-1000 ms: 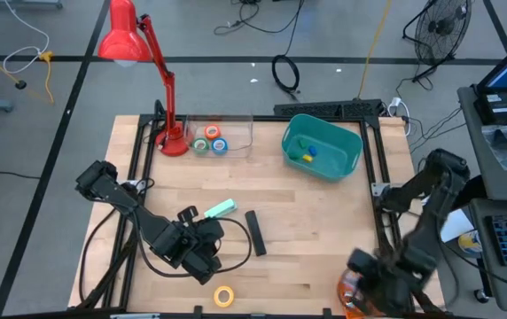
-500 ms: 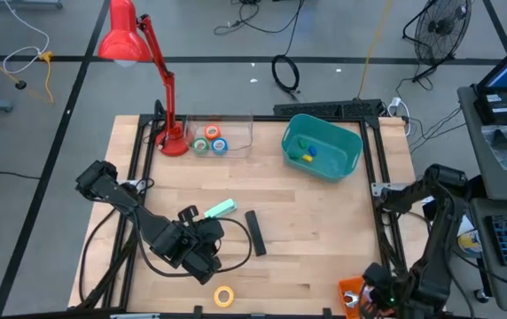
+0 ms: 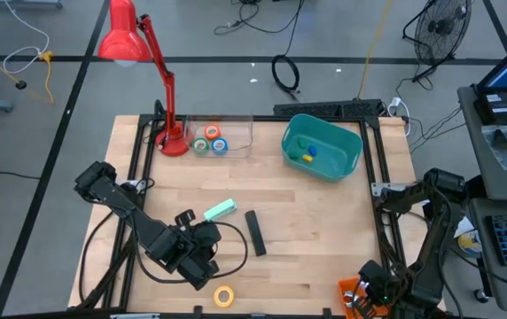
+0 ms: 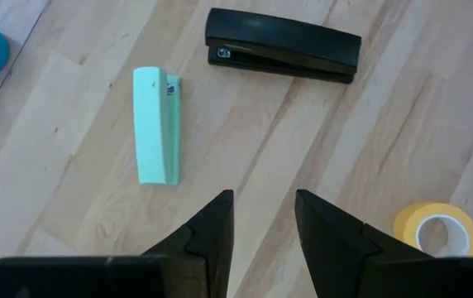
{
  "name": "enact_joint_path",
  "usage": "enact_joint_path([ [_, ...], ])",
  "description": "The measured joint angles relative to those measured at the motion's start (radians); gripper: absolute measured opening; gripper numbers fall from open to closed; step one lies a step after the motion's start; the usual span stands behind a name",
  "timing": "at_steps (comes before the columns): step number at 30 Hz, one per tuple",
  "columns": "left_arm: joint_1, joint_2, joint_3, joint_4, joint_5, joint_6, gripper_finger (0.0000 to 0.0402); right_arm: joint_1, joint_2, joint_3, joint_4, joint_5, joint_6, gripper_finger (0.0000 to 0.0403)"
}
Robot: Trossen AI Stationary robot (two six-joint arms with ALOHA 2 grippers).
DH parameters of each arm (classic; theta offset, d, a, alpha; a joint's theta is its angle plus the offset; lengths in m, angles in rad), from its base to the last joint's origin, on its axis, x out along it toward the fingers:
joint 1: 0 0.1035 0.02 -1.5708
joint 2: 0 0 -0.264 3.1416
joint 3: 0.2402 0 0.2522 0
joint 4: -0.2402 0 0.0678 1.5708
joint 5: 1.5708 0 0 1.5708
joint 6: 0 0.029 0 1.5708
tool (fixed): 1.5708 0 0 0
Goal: Pick and place Stapler, Stapler remover, tape
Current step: Put the purple stapler remover into the orange bin
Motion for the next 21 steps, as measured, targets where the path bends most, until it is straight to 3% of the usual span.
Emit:
enact_joint_path([
  [21, 0.001, 0.000, 0.000, -0.003, 0.012, 0.032, 0.0131, -0.009, -0.001, 0.045, 0.054, -0.071, 0.032, 0.0000],
])
